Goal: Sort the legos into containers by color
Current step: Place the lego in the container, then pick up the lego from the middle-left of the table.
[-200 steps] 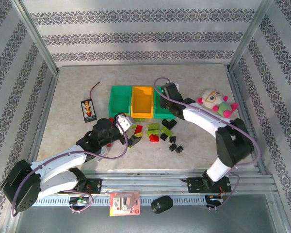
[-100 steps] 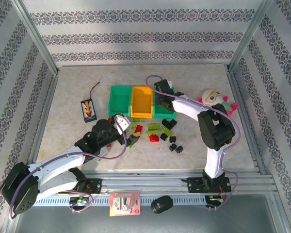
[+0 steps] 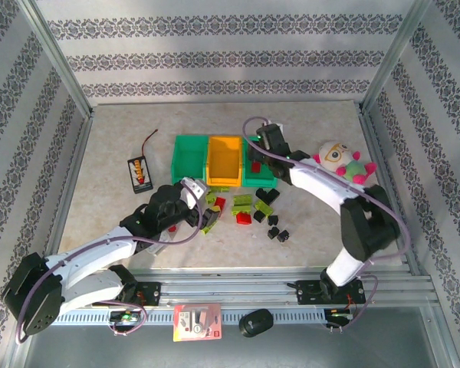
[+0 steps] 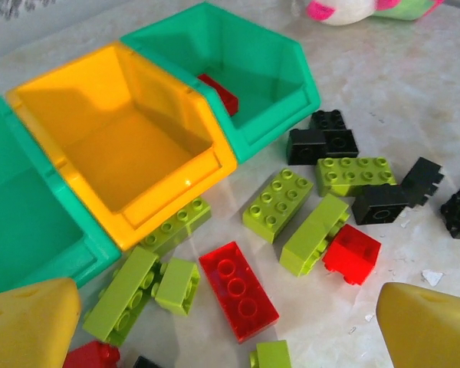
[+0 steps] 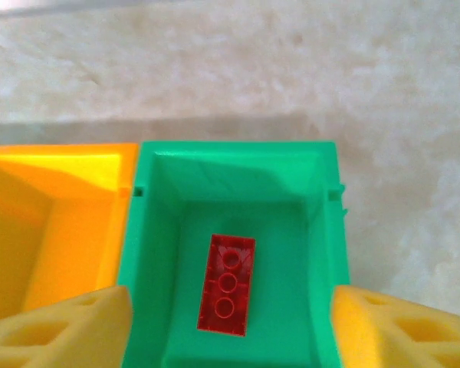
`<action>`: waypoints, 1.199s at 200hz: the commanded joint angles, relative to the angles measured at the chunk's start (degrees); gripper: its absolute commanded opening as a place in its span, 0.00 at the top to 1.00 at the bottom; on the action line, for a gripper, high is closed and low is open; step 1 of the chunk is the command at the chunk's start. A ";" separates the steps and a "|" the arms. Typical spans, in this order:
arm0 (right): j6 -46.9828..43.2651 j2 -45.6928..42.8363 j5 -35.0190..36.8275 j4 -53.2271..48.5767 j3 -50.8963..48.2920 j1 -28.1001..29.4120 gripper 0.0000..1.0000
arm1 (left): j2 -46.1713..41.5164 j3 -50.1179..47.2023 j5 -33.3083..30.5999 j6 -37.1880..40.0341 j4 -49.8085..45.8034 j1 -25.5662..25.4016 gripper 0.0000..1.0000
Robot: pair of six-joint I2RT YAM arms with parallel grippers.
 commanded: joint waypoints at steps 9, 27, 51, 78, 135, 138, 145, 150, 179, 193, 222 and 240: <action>-4.62 -11.07 -6.02 6.99 -10.57 0.92 0.18 | 3.13 5.96 -6.74 -8.97 -11.37 -1.14 0.01; -5.94 -17.64 -8.89 7.94 -16.22 1.12 0.13 | 5.12 7.97 -6.95 -10.98 -14.88 -1.45 0.01; -7.06 -27.06 -11.71 7.99 -23.63 1.04 0.11 | 8.37 10.73 -6.80 -14.19 -19.72 -1.71 0.01; -6.02 -35.13 -13.45 6.62 -29.64 0.79 0.11 | 14.10 15.38 -5.88 -15.92 -26.53 -2.06 0.01; -2.35 -37.33 -16.48 1.33 -32.74 1.57 0.10 | 21.84 18.12 -3.63 -15.95 -27.90 -3.30 0.01; -2.26 -37.30 -16.51 1.42 -32.90 1.59 0.10 | 22.13 18.09 -3.49 -16.00 -27.90 -3.31 0.02; -2.05 -37.23 -16.57 1.69 -33.17 1.68 0.10 | 23.01 18.01 -3.16 -16.12 -27.96 -3.39 0.05; -1.82 -37.12 -16.66 1.79 -33.32 1.68 0.10 | 23.56 18.02 -2.90 -16.22 -27.98 -3.41 0.06; -1.81 -36.25 -16.78 2.37 -32.97 1.85 0.09 | 26.97 18.06 -1.56 -16.90 -28.06 -3.91 0.15; -2.04 -35.71 -16.63 2.67 -32.72 1.85 0.09 | 28.40 18.30 -1.56 -17.29 -28.03 -4.12 0.20; -2.36 -34.94 -16.75 2.66 -32.10 1.85 0.09 | 30.08 18.80 -1.31 -18.40 -28.07 -4.39 0.45; -2.44 -34.96 -16.59 2.76 -32.17 1.91 0.09 | 30.23 18.95 -1.33 -18.58 -28.07 -4.44 0.59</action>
